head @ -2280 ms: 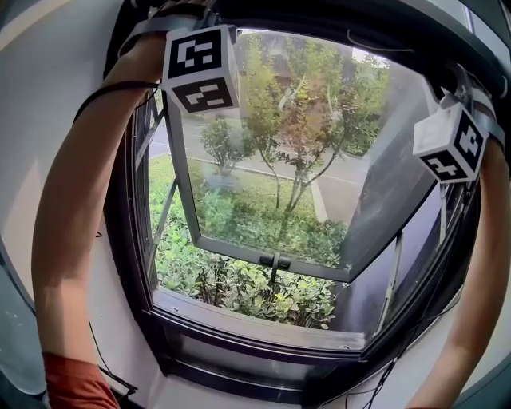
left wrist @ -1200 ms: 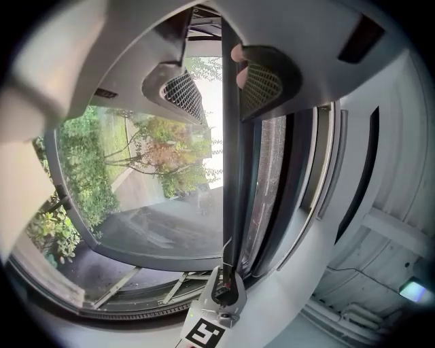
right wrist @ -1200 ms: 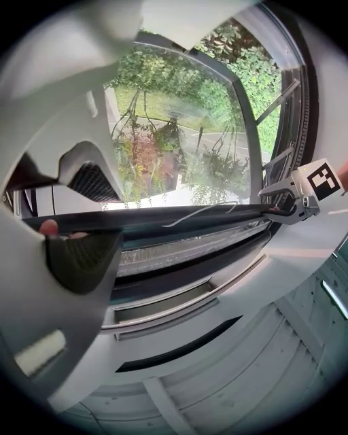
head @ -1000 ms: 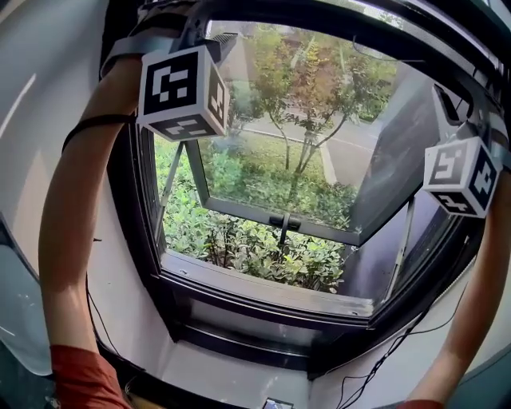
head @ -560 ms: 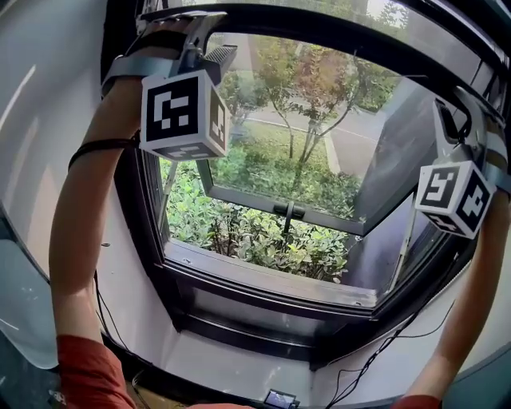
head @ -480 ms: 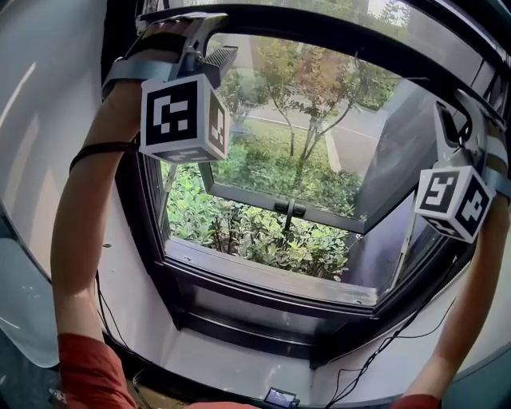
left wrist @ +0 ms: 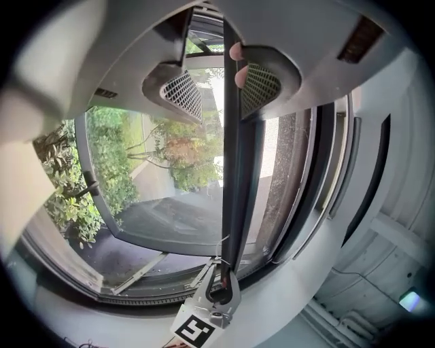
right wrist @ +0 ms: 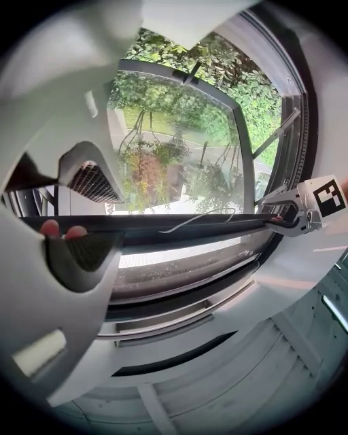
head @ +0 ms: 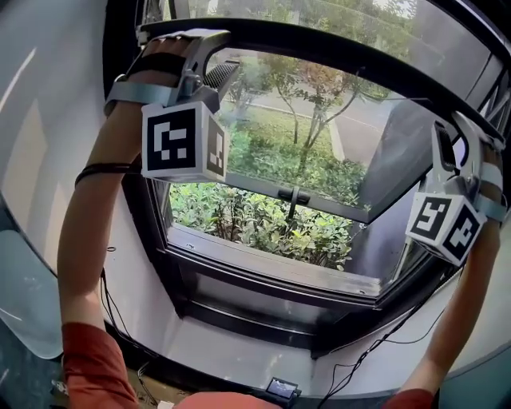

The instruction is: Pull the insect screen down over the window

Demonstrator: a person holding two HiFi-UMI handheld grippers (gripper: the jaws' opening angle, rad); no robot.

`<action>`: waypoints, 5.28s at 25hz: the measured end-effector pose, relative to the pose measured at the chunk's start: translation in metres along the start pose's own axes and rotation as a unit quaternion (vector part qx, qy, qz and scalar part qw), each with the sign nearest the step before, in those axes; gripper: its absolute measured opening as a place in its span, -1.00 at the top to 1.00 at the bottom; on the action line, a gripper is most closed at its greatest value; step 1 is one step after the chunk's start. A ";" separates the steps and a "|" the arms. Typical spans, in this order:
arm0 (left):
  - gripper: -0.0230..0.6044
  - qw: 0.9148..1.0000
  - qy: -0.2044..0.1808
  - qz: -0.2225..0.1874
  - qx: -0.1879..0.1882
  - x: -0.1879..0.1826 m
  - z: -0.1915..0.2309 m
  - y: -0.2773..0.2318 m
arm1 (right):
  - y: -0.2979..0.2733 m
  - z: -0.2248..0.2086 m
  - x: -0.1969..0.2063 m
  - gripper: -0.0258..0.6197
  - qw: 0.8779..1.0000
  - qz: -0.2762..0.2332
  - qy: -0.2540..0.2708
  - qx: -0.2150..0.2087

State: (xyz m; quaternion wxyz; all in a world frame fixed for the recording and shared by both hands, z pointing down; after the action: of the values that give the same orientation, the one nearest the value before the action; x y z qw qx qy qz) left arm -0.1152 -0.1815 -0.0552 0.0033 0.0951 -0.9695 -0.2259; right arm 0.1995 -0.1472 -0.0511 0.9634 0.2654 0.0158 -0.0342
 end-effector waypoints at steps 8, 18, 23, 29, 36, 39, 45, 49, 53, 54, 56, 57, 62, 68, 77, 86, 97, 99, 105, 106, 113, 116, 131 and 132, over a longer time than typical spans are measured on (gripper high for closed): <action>0.35 1.000 -0.003 0.000 0.021 0.001 -0.026 0.018 | 0.018 0.024 -0.003 0.49 1.000 -0.002 -0.003 -0.029; 0.35 0.999 0.002 0.004 0.036 -0.001 -0.050 0.031 | 0.035 0.045 -0.005 0.49 0.999 -0.005 -0.015 -0.040; 0.35 0.999 -0.001 0.017 0.029 -0.003 -0.074 0.043 | 0.049 0.068 -0.007 0.49 0.999 0.002 -0.020 -0.037; 0.35 0.999 0.001 0.024 0.036 -0.003 -0.079 0.047 | 0.053 0.072 -0.009 0.49 0.999 0.006 -0.028 -0.046; 0.35 0.999 0.000 0.032 0.037 -0.010 -0.109 0.059 | 0.069 0.102 -0.007 0.49 0.997 0.007 -0.054 -0.048; 0.35 0.998 0.002 0.032 0.046 -0.008 -0.122 0.069 | 0.079 0.114 -0.011 0.49 0.997 0.006 -0.061 -0.056; 0.35 0.997 0.008 0.032 0.068 -0.005 -0.127 0.075 | 0.084 0.114 -0.015 0.48 0.995 0.007 -0.062 -0.074; 0.35 0.997 0.004 0.035 0.072 -0.011 -0.156 0.090 | 0.103 0.144 -0.013 0.48 0.994 0.006 -0.079 -0.078; 0.35 0.995 0.005 0.035 0.089 -0.012 -0.168 0.096 | 0.111 0.156 -0.013 0.47 0.991 0.002 -0.090 -0.096; 0.35 0.995 0.007 0.035 0.095 -0.011 -0.167 0.096 | 0.111 0.155 -0.013 0.47 0.991 0.002 -0.091 -0.102; 0.35 0.994 0.009 0.034 0.106 -0.011 -0.167 0.098 | 0.112 0.154 -0.014 0.47 0.989 0.004 -0.090 -0.114; 0.35 0.993 0.009 0.033 0.110 -0.011 -0.169 0.100 | 0.115 0.157 -0.015 0.47 0.989 0.005 -0.090 -0.119; 0.35 0.992 0.013 0.034 0.124 -0.014 -0.209 0.121 | 0.139 0.195 -0.016 0.47 0.986 0.007 -0.102 -0.130; 0.35 0.987 0.025 0.031 0.158 -0.016 -0.224 0.131 | 0.150 0.212 -0.015 0.47 0.983 0.003 -0.096 -0.157; 0.35 0.976 0.029 0.037 0.213 -0.015 -0.274 0.161 | 0.179 0.259 -0.021 0.47 0.969 0.002 -0.111 -0.219; 0.36 0.958 0.044 0.038 0.282 -0.018 -0.308 0.185 | 0.208 0.292 -0.023 0.47 0.947 0.001 -0.133 -0.291; 0.36 0.937 0.043 0.038 0.344 -0.020 -0.359 0.213 | 0.238 0.338 -0.027 0.47 0.919 0.016 -0.160 -0.360; 0.36 0.936 0.046 0.037 0.348 -0.021 -0.364 0.216 | 0.241 0.342 -0.027 0.47 0.917 0.018 -0.160 -0.365; 0.36 0.926 0.059 0.035 0.372 -0.021 -0.377 0.224 | 0.249 0.353 -0.028 0.47 0.901 0.025 -0.182 -0.392; 0.36 0.925 0.059 0.035 0.374 -0.021 -0.380 0.225 | 0.251 0.356 -0.028 0.47 0.900 0.028 -0.183 -0.395; 0.36 0.919 0.069 0.036 0.387 -0.021 -0.387 0.229 | 0.253 0.361 -0.028 0.47 0.886 0.037 -0.215 -0.409; 0.36 0.913 0.077 0.033 0.400 -0.024 -0.394 0.232 | 0.259 0.369 -0.027 0.47 0.883 0.043 -0.213 -0.416; 0.38 0.875 0.075 0.037 0.477 -0.022 -0.400 0.236 | 0.264 0.378 -0.032 0.47 0.853 0.069 -0.216 -0.470; 0.38 0.872 0.072 0.038 0.482 -0.021 -0.400 0.236 | 0.263 0.378 -0.032 0.47 0.852 0.070 -0.212 -0.474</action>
State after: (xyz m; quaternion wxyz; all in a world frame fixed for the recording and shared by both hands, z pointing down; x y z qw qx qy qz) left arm -0.1178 -0.1446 0.4079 0.0357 0.0643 -0.9581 0.2770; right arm 0.1914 -0.1135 0.4094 0.9521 -0.2368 -0.1931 -0.0110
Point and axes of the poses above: the fingertips, and each gripper's own axes: y backward along the fingers, z to its left, x out of its underside, the point moved 6 cm from there along y, backward along the fingers, and after that the axes turned 1 degree about -z, right-handed, at the moved point
